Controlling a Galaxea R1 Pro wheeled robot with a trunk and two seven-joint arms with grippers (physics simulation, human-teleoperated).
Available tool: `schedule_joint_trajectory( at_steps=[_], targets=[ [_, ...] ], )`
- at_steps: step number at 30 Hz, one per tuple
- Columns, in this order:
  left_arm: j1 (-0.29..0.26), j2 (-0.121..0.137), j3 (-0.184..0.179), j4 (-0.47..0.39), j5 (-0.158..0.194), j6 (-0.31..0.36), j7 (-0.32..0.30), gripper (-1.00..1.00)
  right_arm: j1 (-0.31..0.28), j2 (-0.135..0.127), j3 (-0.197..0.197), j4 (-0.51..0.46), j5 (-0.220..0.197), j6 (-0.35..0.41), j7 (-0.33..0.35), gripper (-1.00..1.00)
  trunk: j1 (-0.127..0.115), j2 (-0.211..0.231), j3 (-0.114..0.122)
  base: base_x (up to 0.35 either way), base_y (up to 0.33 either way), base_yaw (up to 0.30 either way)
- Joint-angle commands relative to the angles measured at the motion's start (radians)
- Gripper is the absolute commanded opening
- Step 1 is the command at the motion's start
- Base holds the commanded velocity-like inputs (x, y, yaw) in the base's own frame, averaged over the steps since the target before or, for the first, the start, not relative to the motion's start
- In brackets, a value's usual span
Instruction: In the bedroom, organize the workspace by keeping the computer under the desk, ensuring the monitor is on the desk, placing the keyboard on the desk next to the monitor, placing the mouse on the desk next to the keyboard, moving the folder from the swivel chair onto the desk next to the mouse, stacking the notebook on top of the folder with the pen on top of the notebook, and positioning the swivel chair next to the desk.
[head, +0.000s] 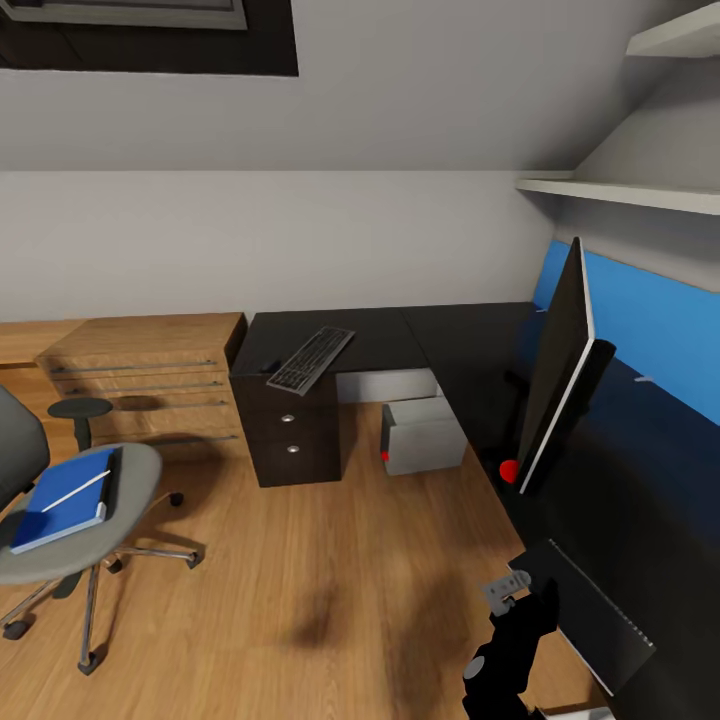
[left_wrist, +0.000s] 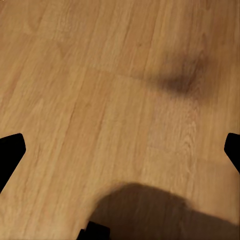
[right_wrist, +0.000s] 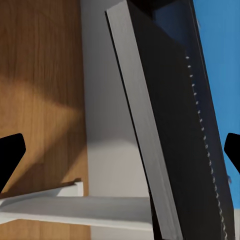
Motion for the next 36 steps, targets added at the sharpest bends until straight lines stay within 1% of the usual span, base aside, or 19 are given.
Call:
schedule_joint_trajectory(
  at_steps=[1,21,22,36],
  targets=[
    [-0.001,0.0,0.002,0.001,0.01,-0.002,-0.01,1.0,-0.001,0.0,0.001,0.0,0.007,0.008,-0.001,1.0,0.0,0.0,-0.001,0.035,-0.029,0.0],
    [-0.001,0.0,0.002,0.001,0.01,-0.002,-0.009,1.0,-0.001,-0.002,0.001,0.0,0.006,0.008,-0.001,1.0,0.0,0.0,-0.001,0.007,-0.006,0.0],
    [-0.001,0.001,0.002,0.001,0.01,-0.002,-0.009,1.0,-0.001,-0.002,0.001,0.0,0.006,0.008,-0.001,-1.0,0.0,0.0,-0.001,0.0,0.0,0.0],
    [-0.001,0.0,0.002,0.001,0.01,-0.002,-0.009,1.0,-0.001,0.0,0.002,0.0,0.006,0.008,-0.001,-1.0,0.0,0.0,-0.001,0.0,0.0,0.0]
  ],
)
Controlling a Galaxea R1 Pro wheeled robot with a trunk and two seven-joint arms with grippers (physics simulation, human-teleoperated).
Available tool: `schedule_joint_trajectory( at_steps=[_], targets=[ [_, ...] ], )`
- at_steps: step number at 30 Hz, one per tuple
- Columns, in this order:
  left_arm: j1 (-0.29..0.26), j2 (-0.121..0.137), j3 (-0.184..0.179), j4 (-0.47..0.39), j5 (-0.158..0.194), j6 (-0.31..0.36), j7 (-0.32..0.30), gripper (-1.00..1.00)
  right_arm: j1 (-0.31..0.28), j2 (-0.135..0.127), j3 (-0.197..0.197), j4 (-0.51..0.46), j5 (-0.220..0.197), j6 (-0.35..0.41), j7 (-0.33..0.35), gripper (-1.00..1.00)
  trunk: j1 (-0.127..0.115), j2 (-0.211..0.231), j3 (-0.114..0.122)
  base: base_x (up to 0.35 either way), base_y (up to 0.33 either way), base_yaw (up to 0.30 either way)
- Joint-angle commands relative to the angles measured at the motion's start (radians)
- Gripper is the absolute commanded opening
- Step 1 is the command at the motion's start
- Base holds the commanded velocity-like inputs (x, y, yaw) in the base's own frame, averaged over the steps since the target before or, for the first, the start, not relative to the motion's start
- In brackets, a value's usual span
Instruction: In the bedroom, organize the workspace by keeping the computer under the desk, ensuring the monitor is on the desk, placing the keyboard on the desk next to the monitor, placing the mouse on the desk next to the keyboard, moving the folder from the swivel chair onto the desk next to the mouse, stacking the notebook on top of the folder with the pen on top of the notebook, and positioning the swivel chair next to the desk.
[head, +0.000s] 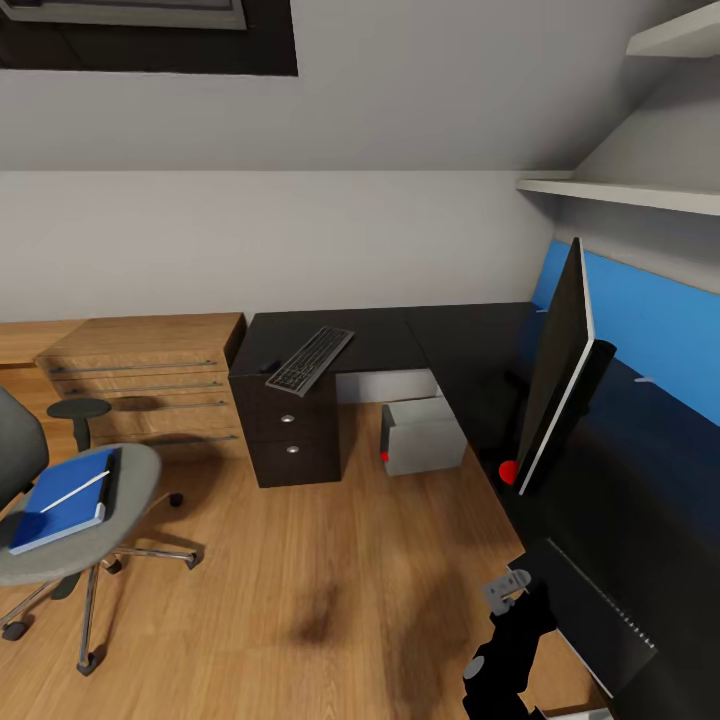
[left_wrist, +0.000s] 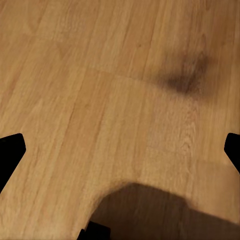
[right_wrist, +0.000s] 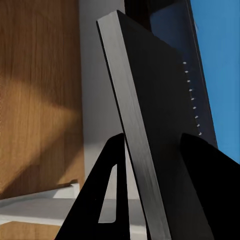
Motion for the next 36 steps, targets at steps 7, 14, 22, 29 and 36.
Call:
schedule_joint_trajectory(
  at_steps=[7,14,22,29,36],
  targets=[
    [-0.001,0.0,0.002,0.001,0.01,-0.002,-0.01,1.0,0.0,0.0,0.0,0.001,-0.005,0.001,0.001,-1.0,0.0,0.0,-0.001,0.0,0.0,0.0],
    [-0.001,-0.001,0.002,0.001,0.009,-0.002,-0.011,1.0,0.0,0.0,0.0,0.001,-0.005,0.002,0.001,-1.0,0.0,0.0,-0.001,0.0,0.0,0.0],
    [-0.001,-0.005,0.002,0.001,0.008,-0.002,-0.011,1.0,0.0,0.001,0.0,0.001,-0.005,0.003,0.001,-1.0,-0.023,0.042,0.018,0.0,0.0,0.0],
    [-0.001,-0.006,0.002,0.001,0.008,-0.002,-0.011,1.0,0.0,0.002,0.002,0.001,-0.006,0.002,0.002,-1.0,-0.05,0.091,0.04,0.0,0.0,0.0],
    [-0.001,-0.006,0.002,0.001,0.008,-0.002,-0.012,1.0,0.0,0.003,0.005,0.001,-0.006,0.002,0.001,-1.0,-0.077,0.14,0.062,0.0,0.0,0.0]
  ],
)
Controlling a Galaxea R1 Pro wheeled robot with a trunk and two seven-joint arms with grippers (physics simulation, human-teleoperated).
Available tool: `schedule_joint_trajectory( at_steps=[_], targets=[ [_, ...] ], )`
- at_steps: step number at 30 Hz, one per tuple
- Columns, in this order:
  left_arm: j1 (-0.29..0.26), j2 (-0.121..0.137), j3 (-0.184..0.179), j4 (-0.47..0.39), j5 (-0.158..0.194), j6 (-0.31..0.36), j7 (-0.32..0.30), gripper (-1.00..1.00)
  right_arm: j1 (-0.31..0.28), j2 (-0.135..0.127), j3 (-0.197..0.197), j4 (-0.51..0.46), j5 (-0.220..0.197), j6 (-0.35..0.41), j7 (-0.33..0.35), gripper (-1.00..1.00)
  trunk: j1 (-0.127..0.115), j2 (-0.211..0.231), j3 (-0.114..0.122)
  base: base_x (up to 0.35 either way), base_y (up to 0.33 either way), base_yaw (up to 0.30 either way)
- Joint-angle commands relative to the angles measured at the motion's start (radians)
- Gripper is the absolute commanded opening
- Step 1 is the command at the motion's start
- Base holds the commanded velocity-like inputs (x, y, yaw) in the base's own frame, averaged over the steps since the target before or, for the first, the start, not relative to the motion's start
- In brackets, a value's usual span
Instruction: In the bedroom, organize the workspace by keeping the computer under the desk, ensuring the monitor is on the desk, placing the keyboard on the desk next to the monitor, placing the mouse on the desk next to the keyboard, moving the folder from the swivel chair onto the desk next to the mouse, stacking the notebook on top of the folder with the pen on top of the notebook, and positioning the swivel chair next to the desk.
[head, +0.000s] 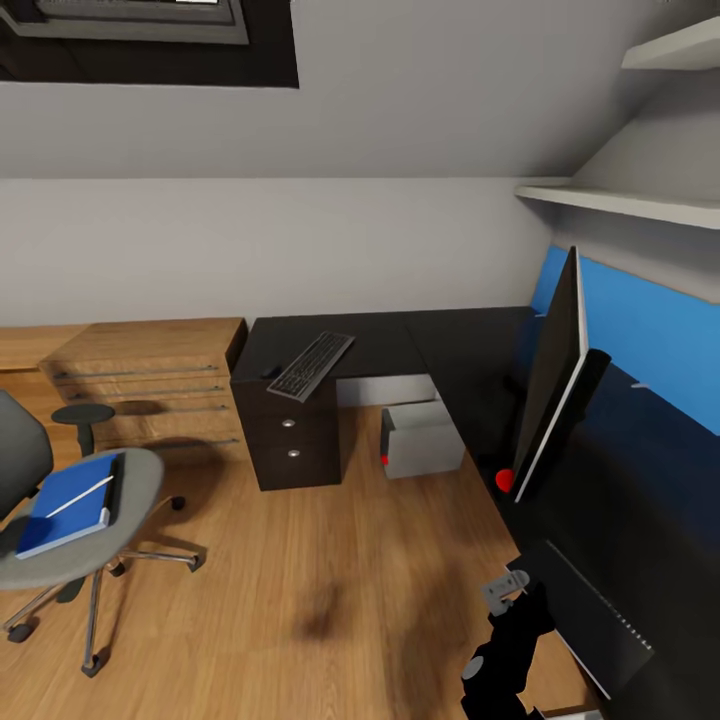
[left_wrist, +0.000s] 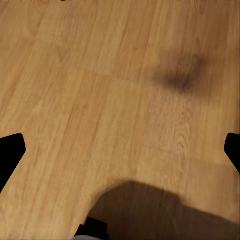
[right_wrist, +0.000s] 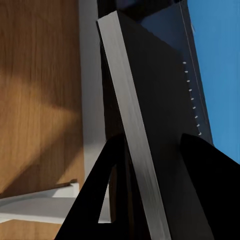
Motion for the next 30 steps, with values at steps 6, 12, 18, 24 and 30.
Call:
schedule_joint_trajectory(
  at_steps=[6,12,18,24,30],
  targets=[
    [-0.001,0.0,0.002,0.001,0.01,-0.002,-0.01,1.0,-0.001,0.002,0.003,-0.001,0.005,0.007,-0.003,-1.0,-0.023,0.042,0.018,0.0,0.0,0.0],
    [-0.001,0.0,0.002,0.001,0.01,-0.002,-0.01,1.0,-0.001,0.004,0.014,-0.002,0.004,0.006,-0.001,-1.0,-0.046,0.084,0.037,0.0,0.0,0.0],
    [-0.001,0.0,0.002,0.001,0.01,-0.003,-0.01,1.0,-0.001,0.006,0.086,-0.003,0.002,0.004,-0.002,-1.0,-0.069,0.126,0.056,0.0,0.0,0.0],
    [-0.001,0.0,0.002,0.001,0.01,-0.003,-0.01,1.0,-0.001,0.01,0.12,-0.003,0.0,0.003,-0.004,-1.0,-0.092,0.168,0.074,0.0,0.0,0.0],
    [-0.001,0.001,0.002,0.001,0.011,-0.003,-0.01,1.0,-0.001,0.019,0.127,-0.003,-0.001,0.003,-0.004,-1.0,-0.115,0.21,0.093,0.0,0.0,0.0]
  ],
)
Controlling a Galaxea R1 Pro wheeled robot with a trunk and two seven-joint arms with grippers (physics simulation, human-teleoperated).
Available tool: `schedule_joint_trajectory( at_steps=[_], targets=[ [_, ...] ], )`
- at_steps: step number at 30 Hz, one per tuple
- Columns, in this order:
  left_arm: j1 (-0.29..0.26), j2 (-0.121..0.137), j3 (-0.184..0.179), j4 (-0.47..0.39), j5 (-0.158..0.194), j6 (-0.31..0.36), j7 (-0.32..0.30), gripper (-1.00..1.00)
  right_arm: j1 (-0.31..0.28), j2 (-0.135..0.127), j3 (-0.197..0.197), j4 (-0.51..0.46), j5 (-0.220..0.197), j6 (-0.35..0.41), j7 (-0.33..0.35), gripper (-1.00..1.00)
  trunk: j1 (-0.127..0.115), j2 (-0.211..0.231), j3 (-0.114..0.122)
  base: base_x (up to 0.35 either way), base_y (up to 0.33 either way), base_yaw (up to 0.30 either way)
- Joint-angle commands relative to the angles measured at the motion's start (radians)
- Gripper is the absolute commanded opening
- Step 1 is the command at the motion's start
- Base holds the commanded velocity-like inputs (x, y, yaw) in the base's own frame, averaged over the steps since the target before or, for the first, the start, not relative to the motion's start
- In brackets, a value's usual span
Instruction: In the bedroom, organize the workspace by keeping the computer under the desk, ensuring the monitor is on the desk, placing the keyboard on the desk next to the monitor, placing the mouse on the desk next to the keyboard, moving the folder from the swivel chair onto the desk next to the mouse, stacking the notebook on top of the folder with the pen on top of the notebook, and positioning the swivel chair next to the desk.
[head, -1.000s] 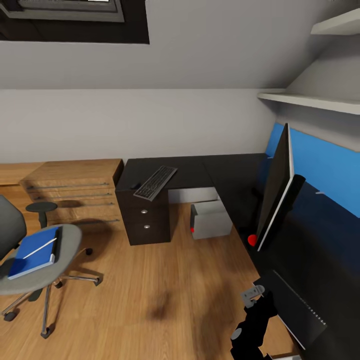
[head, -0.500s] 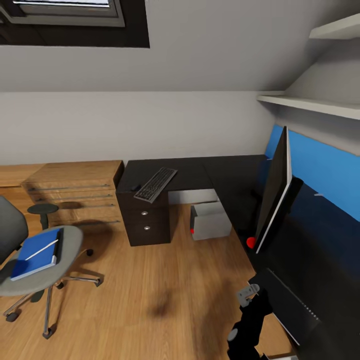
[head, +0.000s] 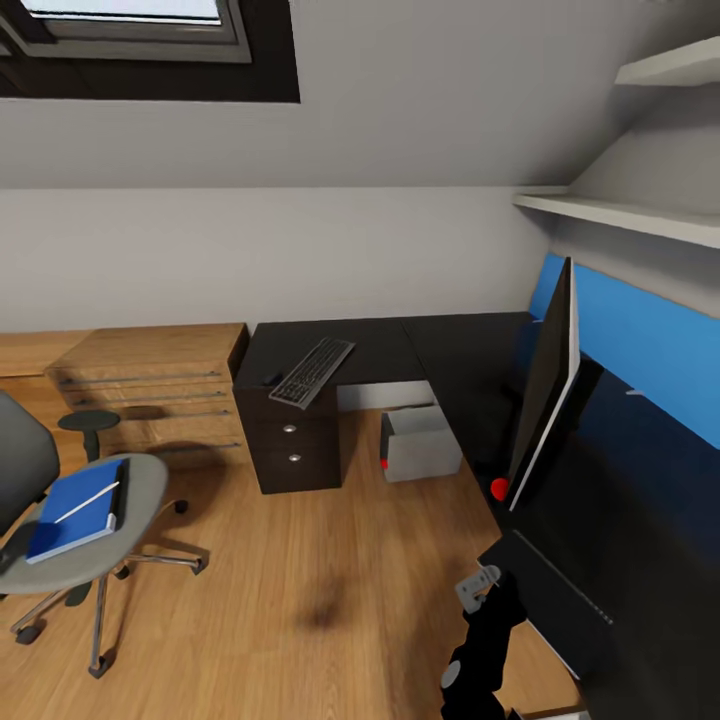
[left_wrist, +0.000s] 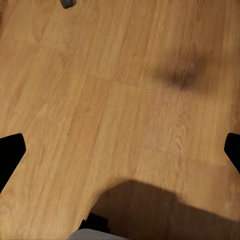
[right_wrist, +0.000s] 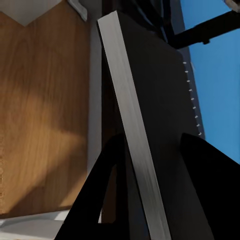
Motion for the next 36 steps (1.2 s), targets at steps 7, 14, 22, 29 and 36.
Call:
schedule_joint_trajectory(
  at_steps=[7,14,22,29,36],
  targets=[
    [-0.001,0.001,0.002,0.001,0.01,-0.002,-0.009,1.0,-0.001,0.013,0.003,0.001,0.004,-0.001,0.0,-1.0,0.0,0.0,-0.001,0.0,0.0,0.0],
    [-0.001,0.001,0.002,0.001,0.01,-0.002,-0.009,1.0,-0.001,0.035,0.007,0.026,0.003,-0.078,-0.001,-1.0,0.0,0.0,-0.003,0.0,0.0,0.048],
    [-0.001,0.001,0.002,0.001,0.01,-0.002,-0.008,1.0,-0.001,0.04,0.044,0.063,0.006,-0.122,-0.007,-1.0,0.0,0.0,-0.009,0.0,0.0,0.194],
    [-0.001,0.001,0.002,0.001,0.01,-0.002,-0.006,1.0,-0.001,0.041,0.065,0.068,0.007,-0.128,-0.009,-1.0,0.0,0.0,-0.018,0.0,0.0,0.196],
    [-0.001,0.001,0.002,0.001,0.01,-0.002,-0.004,1.0,-0.001,0.042,0.069,0.065,0.007,-0.128,-0.011,-1.0,0.0,0.0,-0.027,0.0,0.0,0.09]
  ],
)
